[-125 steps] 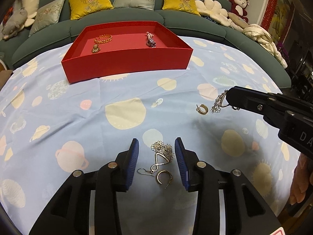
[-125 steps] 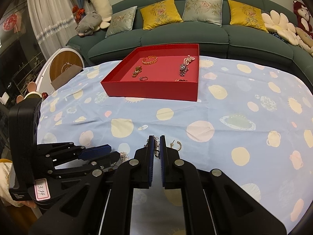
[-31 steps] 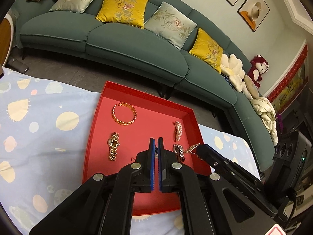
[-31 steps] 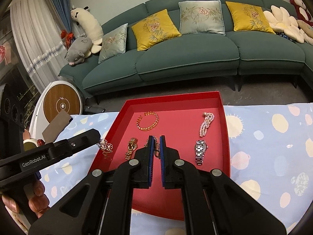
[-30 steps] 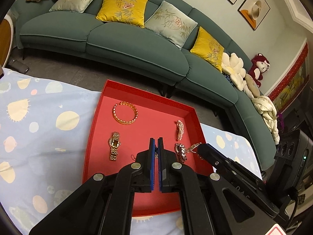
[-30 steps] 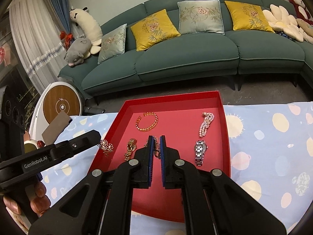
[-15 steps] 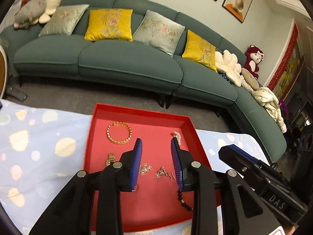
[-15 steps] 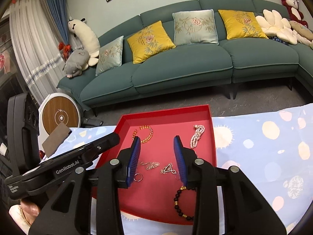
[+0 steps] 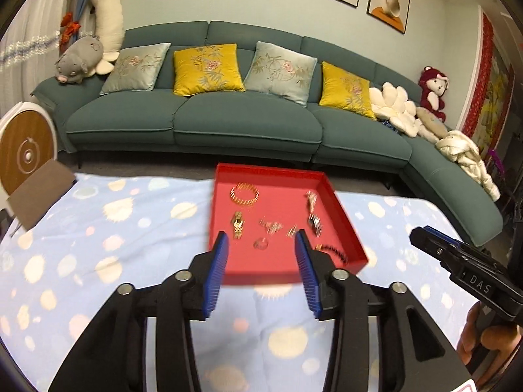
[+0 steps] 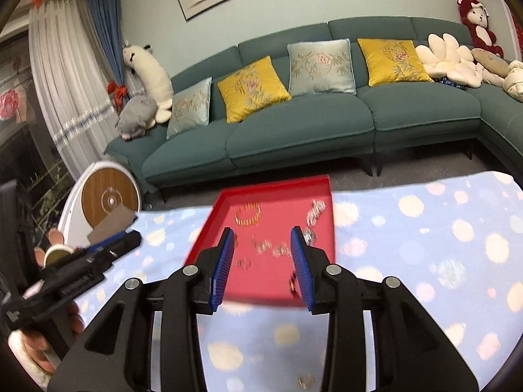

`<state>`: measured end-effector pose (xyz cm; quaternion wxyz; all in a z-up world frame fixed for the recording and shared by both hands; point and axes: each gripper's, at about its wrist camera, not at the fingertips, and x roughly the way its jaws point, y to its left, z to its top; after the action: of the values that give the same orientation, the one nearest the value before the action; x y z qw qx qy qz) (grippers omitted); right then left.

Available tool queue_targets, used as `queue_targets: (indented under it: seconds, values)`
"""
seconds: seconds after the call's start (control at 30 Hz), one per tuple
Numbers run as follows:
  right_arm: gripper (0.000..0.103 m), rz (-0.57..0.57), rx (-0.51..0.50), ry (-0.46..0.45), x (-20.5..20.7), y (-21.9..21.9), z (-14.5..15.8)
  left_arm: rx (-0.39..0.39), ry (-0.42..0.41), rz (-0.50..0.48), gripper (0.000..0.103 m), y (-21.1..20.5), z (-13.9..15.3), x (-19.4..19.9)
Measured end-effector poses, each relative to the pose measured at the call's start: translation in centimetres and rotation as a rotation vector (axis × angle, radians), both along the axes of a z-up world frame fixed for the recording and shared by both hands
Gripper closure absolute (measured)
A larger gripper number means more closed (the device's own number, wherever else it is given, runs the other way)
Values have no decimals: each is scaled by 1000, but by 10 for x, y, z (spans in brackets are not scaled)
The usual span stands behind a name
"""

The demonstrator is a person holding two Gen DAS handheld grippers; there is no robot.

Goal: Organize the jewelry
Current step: 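Move both open tools over the gold hoop earring on the sheet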

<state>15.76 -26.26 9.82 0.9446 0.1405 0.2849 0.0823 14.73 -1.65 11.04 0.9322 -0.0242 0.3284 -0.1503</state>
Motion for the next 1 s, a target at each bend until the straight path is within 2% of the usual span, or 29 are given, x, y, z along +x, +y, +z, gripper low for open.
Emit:
queue_targets:
  seconds: [0.13, 0.3, 0.43, 0.47, 0.53, 0.57, 0.6, 0.87, 1.0]
  values:
    - [68, -7, -48, 83, -33, -3, -20, 76, 53, -26, 60, -3, -21, -35]
    - [69, -20, -42, 161, -70, -6, -47, 46, 147, -24, 59, -2, -57, -66]
    - [68, -18, -44, 190, -88, -4, -64, 49, 204, -57, 59, -19, -84, -83]
    - [69, -17, -53, 201, -90, -4, -69, 48, 215, -81, 58, -25, -90, -87]
    - [69, -12, -70, 220, -91, -2, -76, 64, 221, -121, 51, -37, -100, -94]
    - [68, -11, -73, 227, -92, -3, -79, 77, 216, -131, 43, -45, -104, -98]
    - [68, -8, -76, 235, -92, -3, -83, 86, 210, -134, 42, -48, -108, -100]
    - [69, 10, -130, 290, -79, 5, -118, 145, 268, -153, 42, -69, -140, -94]
    - [69, 19, -145, 304, -67, 9, -127, 171, 261, -168, 42, -72, -148, -97]
